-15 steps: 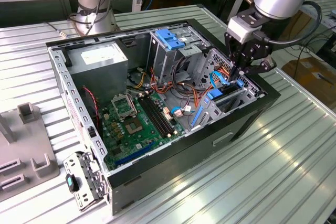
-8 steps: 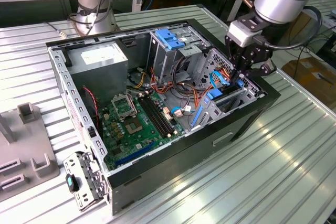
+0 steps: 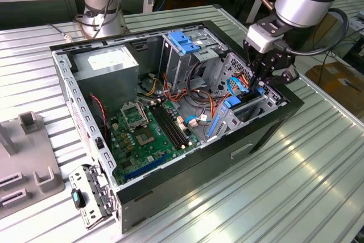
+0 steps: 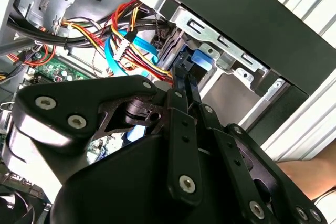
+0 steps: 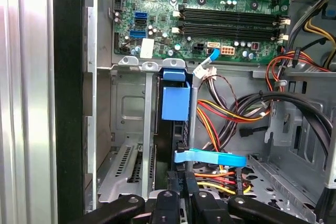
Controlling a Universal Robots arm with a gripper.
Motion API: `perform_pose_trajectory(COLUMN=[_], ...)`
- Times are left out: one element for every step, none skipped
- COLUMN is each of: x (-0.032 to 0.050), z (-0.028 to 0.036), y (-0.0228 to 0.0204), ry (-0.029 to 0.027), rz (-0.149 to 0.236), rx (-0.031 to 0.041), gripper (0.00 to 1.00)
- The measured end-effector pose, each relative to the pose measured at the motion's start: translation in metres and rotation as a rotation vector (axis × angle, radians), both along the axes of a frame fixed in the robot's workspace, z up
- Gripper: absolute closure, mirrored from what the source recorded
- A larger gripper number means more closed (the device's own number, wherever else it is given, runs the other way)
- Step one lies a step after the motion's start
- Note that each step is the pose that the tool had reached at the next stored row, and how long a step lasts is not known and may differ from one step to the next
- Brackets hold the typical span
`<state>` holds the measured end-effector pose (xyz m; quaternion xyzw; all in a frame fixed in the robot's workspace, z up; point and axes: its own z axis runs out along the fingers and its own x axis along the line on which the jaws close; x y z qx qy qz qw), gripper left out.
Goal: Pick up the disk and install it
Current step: 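Insert the second disk wire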
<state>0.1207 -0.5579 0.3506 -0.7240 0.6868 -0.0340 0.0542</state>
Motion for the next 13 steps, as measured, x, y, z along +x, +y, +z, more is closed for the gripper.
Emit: perform_pose_trajectory(x=[0.0, 0.0, -0.0001, -0.0001, -0.0001, -0.0001, -0.0001, -0.0001, -0.0001, -0.0001, -0.0001, -0.0001, -0.0001], z=[-0.0003, -0.0004, -0.0017, -0.0025, -0.0025, -0.003, -0.004, -0.0043, -0.0043, -0.0043, -0.0045, -0.0045, -0.0045], y=[-0.0001, 0.0, -0.0002, -0.0003, -0.0003, -0.0003, -0.0004, -0.0004, -0.0004, -0.0004, -0.0004, -0.0004, -0.0004], ry=[0.0, 0.0, 0.0, 0.0, 0.0, 0.0, 0.0, 0.0, 0.0, 0.0, 0.0, 0.0, 0.0], rz=[0.0, 0.0, 0.0, 0.0, 0.0, 0.0, 0.0, 0.0, 0.0, 0.0, 0.0, 0.0, 0.0], rx=[0.0036, 0.0095, 0.0142, 0.0136, 0.0136, 0.014, 0.0138, 0.0136, 0.0134, 0.0135, 0.0138, 0.0138, 0.0139], gripper=[0.84, 0.84, 0.84, 0.84, 0.84, 0.84, 0.84, 0.84, 0.84, 0.84, 0.84, 0.84, 0.84])
